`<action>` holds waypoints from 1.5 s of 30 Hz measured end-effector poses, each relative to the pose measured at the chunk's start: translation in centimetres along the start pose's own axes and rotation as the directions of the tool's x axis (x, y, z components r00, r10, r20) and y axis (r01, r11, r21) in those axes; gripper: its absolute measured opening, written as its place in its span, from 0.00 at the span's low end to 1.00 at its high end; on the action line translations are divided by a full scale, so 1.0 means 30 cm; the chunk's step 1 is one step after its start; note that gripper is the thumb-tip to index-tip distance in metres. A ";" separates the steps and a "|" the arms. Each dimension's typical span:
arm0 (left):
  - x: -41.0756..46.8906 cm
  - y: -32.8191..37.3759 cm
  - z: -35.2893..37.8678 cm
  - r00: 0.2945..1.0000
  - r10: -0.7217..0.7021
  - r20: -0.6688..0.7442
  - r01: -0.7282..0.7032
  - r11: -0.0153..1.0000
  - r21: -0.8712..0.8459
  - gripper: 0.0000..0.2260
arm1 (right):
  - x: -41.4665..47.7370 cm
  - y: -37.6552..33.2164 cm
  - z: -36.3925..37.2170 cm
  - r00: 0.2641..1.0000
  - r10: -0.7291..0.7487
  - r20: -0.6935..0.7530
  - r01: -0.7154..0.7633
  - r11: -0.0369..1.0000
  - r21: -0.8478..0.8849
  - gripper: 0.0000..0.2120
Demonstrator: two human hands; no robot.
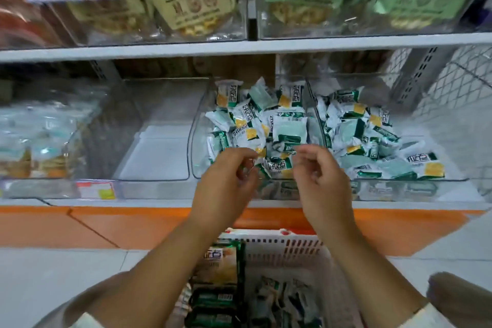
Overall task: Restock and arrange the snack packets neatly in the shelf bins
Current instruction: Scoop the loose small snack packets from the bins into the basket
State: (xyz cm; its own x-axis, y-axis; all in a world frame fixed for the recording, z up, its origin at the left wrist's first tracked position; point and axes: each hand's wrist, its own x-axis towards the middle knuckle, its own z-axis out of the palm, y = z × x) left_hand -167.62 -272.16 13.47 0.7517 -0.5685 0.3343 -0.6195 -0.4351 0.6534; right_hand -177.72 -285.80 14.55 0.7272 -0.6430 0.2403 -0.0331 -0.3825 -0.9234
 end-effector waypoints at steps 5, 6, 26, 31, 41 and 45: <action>0.211 -0.075 -0.023 0.984 -0.086 0.157 0.059 0.984 0.170 0.22 | 0.206 0.006 0.013 0.950 0.072 0.302 0.044 0.933 -0.358 0.25; 0.233 -0.105 -0.006 0.981 -0.104 0.166 0.075 0.982 0.172 0.23 | 0.236 0.027 0.030 0.939 0.102 0.327 0.046 0.908 -0.416 0.29; 0.269 -0.195 0.064 0.958 -0.236 0.164 0.234 0.972 0.032 0.06 | 0.382 0.196 0.174 0.898 0.219 0.382 0.124 0.706 -0.697 0.48; 0.251 -0.169 0.039 0.964 -0.248 0.099 0.256 0.963 -0.083 0.05 | 0.392 0.199 0.155 0.888 0.275 0.369 0.000 0.802 -0.597 0.42; 0.110 -0.080 -0.107 0.991 -0.117 -0.068 0.111 0.991 -0.081 0.02 | 0.268 0.055 0.070 0.968 -0.091 0.234 0.151 0.956 -0.253 0.25; 0.001 -0.019 -0.143 0.995 -0.094 -0.023 0.090 0.988 -0.129 0.04 | 0.083 -0.008 -0.017 0.968 -0.036 0.250 0.067 0.991 -0.115 0.22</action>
State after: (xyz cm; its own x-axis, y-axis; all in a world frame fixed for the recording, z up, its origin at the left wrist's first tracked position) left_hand -166.27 -268.94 16.01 0.8114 -0.5092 0.2868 -0.5151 -0.3912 0.7627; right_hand -176.25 -287.67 15.53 0.8763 -0.4425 0.1907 -0.0636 -0.4985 -0.8646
